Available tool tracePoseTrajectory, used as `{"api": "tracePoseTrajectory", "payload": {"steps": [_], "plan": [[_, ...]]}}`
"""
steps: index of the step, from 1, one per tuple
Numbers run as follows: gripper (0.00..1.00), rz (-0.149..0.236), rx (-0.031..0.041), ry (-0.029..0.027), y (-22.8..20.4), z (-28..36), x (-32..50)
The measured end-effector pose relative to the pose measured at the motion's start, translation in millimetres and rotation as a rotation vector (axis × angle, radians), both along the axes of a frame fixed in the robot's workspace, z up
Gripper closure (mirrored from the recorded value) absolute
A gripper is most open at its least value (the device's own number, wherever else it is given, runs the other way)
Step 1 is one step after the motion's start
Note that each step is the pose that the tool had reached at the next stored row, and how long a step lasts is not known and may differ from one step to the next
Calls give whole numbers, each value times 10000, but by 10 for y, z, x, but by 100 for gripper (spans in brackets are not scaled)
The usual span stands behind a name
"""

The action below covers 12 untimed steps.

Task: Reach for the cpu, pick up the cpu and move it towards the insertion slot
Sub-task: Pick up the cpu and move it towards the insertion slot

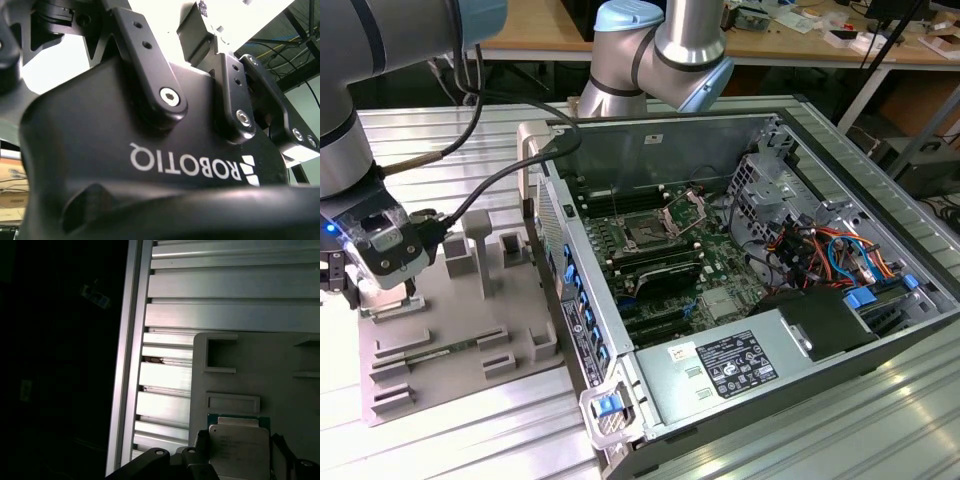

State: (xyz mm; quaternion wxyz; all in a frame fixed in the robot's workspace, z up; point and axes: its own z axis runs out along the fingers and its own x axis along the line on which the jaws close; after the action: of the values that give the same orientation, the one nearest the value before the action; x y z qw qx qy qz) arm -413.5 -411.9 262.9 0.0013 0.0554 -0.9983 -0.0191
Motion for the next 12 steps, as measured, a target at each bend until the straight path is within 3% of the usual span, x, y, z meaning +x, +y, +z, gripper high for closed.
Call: {"api": "tracePoseTrajectory", "payload": {"steps": [12], "plan": [[45, 0, 0, 0, 0, 55, 0]]}}
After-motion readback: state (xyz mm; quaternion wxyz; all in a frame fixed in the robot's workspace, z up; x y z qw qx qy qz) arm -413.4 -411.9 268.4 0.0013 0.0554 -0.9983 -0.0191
